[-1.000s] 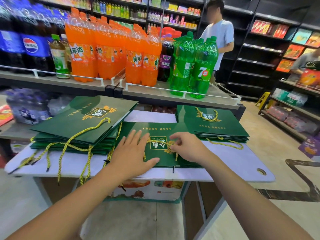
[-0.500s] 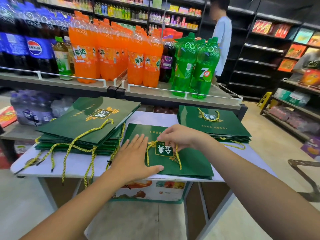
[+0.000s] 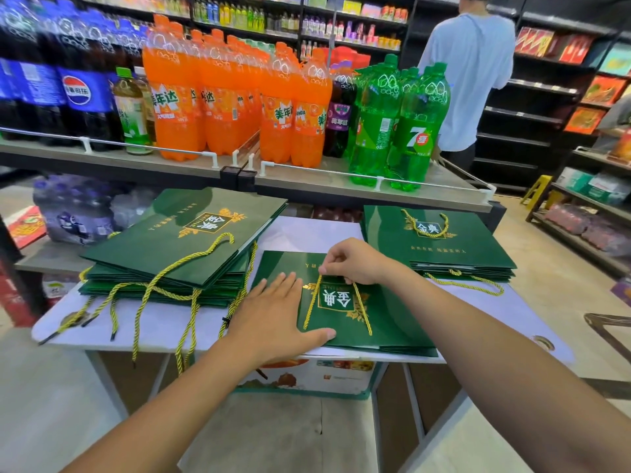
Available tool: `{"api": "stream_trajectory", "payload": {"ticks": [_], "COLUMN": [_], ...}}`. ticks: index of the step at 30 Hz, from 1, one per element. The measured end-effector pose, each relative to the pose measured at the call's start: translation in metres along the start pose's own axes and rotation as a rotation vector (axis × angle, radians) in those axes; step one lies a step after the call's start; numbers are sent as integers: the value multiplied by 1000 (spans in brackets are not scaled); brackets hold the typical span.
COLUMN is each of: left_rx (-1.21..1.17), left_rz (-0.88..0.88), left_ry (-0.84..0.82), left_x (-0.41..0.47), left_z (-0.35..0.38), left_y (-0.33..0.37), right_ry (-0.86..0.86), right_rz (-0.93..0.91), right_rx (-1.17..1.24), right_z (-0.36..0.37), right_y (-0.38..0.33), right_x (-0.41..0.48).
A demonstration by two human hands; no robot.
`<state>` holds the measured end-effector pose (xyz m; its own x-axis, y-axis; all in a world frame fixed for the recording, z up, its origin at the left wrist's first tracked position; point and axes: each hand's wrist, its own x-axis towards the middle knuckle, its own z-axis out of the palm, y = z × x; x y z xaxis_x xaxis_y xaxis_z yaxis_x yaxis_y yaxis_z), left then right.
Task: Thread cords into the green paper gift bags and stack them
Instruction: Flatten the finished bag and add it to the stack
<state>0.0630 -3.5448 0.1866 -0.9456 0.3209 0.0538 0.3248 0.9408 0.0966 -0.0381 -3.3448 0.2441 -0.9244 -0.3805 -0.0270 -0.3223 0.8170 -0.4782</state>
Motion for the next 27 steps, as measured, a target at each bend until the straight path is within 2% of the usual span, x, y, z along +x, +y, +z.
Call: {"api": "stream_trajectory", "payload": {"ticks": [4,10,17,21,24,27], "left_rx": [17,27,29,-6,-95,-127], "left_rz": [-4,-9,-2,-10,13,89], "left_ry": [0,-7,-2,28,75,136], "left_x": [0,0,0,-2,-3,-3], "left_z": [0,0,1,3,-1,-9], "left_y": [1,1,1,0,0,1], "right_ry": [89,264,263,380,472,456], "right_rz": [-77,-199,-169,-34,169,378], "right_rx": [12,-98,-55,-4,-38,-92], "right_z": [7,19,10,-16,-27,-24], "right_y": [13,24,15,24,48,71], "right_x": [-2,-9,-22,-53,-84,-112]}}
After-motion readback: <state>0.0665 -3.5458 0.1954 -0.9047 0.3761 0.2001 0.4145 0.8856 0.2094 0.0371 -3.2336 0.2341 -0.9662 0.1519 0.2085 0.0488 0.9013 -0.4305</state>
